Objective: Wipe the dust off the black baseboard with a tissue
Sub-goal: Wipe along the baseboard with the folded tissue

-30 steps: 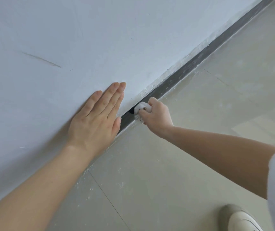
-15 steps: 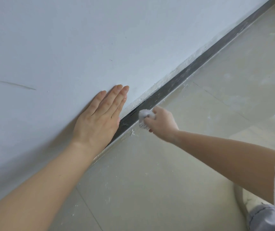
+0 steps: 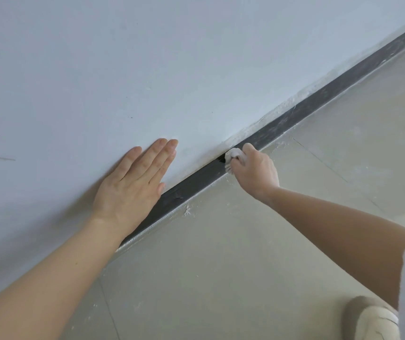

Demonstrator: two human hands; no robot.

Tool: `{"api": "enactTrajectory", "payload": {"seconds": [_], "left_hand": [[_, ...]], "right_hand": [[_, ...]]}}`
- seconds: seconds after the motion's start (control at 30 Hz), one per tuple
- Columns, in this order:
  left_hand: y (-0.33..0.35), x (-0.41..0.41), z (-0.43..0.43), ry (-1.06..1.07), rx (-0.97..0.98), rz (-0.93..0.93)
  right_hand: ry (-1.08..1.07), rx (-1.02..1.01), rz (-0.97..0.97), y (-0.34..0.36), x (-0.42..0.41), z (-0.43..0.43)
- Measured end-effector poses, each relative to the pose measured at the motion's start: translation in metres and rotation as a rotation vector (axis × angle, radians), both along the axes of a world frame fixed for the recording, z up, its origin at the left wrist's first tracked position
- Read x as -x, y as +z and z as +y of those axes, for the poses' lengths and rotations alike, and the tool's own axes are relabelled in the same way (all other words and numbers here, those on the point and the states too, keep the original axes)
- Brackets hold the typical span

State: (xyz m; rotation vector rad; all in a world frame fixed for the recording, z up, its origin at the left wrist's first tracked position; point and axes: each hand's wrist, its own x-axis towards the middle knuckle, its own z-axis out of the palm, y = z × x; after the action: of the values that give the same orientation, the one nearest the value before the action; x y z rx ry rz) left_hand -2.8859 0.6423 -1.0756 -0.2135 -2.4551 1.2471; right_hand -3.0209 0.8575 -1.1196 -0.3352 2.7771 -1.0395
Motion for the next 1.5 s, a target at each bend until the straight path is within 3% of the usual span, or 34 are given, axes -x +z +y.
{"api": "enactTrajectory", "payload": {"seconds": [0.07, 0.13, 0.3, 0.37, 0.53, 0.67, 0.93, 1.03, 1.2, 1.27, 1.5], "left_hand": [[0.002, 0.007, 0.010, 0.011, -0.010, -0.017], [0.006, 0.017, 0.020, 0.011, -0.001, -0.029], [0.015, 0.051, 0.044, -0.006, 0.031, -0.068], [0.016, 0.060, 0.049, -0.008, 0.047, -0.090], [0.013, 0.069, 0.049, -0.031, 0.000, -0.098], [0.012, 0.070, 0.048, -0.065, -0.019, -0.095], [0.011, 0.071, 0.046, -0.089, -0.012, -0.089], [0.011, 0.071, 0.046, -0.094, -0.020, -0.083], [0.012, 0.070, 0.047, -0.081, -0.009, -0.097], [0.013, 0.069, 0.046, -0.071, 0.025, -0.104], [0.013, 0.071, 0.046, -0.078, 0.007, -0.113]], "right_hand": [[-0.122, 0.055, -0.065, -0.002, 0.007, 0.011], [-0.107, 0.083, -0.119, -0.004, 0.005, 0.019], [0.373, -0.017, -0.228, -0.009, -0.039, 0.006], [0.405, 0.026, -0.222, -0.013, -0.049, -0.004], [0.143, 0.091, -0.266, -0.032, -0.018, -0.007], [0.067, 0.038, -0.201, -0.040, 0.022, 0.014], [-0.564, 0.477, -0.343, -0.033, 0.068, 0.046], [-0.394, 0.457, -0.369, -0.037, 0.036, 0.034], [0.303, 0.124, -0.402, -0.039, -0.041, -0.003], [0.467, 0.084, -0.352, -0.032, -0.055, -0.017], [0.261, 0.109, -0.166, -0.038, -0.005, -0.002]]}}
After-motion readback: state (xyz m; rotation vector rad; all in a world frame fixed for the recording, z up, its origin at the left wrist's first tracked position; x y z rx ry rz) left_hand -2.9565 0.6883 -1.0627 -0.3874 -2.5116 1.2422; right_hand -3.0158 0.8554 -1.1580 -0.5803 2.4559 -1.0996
